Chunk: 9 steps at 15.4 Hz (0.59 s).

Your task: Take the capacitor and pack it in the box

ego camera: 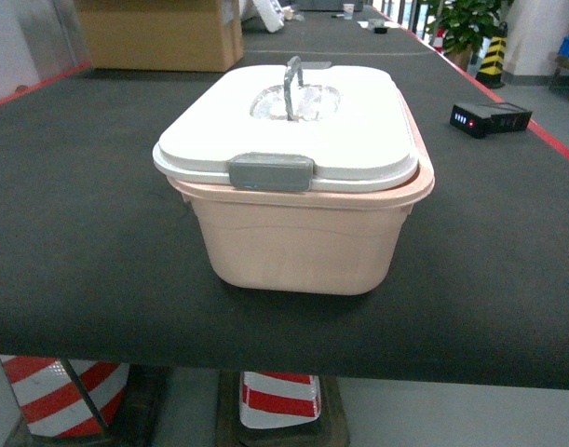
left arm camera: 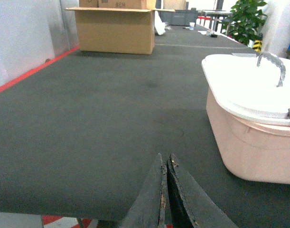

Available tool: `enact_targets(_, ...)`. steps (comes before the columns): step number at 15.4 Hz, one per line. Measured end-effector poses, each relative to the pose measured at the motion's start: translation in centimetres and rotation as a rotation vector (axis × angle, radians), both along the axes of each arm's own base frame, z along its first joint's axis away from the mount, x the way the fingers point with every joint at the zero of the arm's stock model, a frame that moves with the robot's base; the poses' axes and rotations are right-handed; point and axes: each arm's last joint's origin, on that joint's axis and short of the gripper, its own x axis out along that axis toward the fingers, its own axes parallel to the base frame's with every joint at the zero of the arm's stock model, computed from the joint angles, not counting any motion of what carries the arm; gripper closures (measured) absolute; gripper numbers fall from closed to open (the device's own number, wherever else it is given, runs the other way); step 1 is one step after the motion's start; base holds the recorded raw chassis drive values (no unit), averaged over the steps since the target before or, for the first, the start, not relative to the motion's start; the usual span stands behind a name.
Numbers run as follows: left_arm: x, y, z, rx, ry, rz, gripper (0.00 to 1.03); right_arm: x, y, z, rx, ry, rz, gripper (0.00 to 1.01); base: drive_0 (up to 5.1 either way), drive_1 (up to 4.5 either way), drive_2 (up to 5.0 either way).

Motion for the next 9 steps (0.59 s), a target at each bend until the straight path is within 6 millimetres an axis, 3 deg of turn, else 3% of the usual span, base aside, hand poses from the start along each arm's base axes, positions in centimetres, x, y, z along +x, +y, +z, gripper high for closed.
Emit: enact_targets(9, -1.23, 0.0, 0.36, 0.0, -0.011, 0.0, 1.01, 0.0, 0.0, 0.0, 0.0, 0.0, 0.0, 0.03, 0.0, 0.0, 0.0)
